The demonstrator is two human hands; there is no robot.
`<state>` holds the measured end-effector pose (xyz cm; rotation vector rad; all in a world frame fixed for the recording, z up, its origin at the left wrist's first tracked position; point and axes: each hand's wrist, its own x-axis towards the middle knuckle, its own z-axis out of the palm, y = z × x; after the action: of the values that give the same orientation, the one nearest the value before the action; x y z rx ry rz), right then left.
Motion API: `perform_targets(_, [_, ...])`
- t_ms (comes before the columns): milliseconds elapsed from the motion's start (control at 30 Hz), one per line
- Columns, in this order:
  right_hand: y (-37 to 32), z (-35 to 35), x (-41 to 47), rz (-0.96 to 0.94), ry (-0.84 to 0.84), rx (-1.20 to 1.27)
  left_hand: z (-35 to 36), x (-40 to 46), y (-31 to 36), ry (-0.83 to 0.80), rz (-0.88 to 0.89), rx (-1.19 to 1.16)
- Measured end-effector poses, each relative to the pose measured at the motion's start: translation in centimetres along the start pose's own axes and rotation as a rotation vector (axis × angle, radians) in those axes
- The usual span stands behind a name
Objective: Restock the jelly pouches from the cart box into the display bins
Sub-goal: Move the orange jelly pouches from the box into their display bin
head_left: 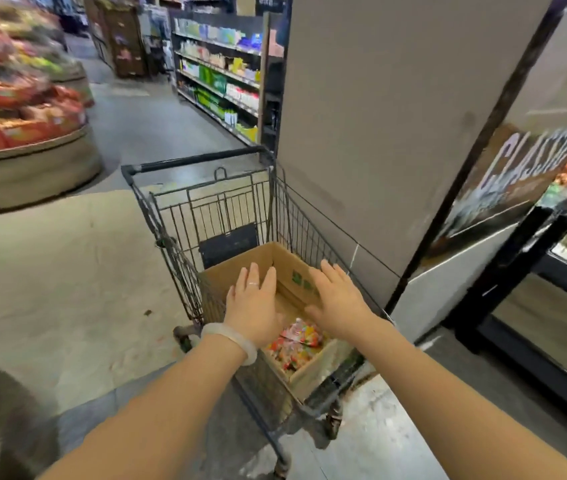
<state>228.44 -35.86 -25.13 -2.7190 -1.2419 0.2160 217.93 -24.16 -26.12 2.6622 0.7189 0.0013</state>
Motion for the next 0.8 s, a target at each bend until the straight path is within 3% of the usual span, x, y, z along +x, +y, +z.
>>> perform_targets(367, [5.8,5.1,14.8,0.001,-0.279,0.05,6.8,12.2,-2.3,-0.125,-0.234,-0.166])
perform_targets(800, [13.0,14.5,29.3,-0.101,-0.643,0.061,16.4,24.0,-3.5,-0.241,-0.779,-0.407])
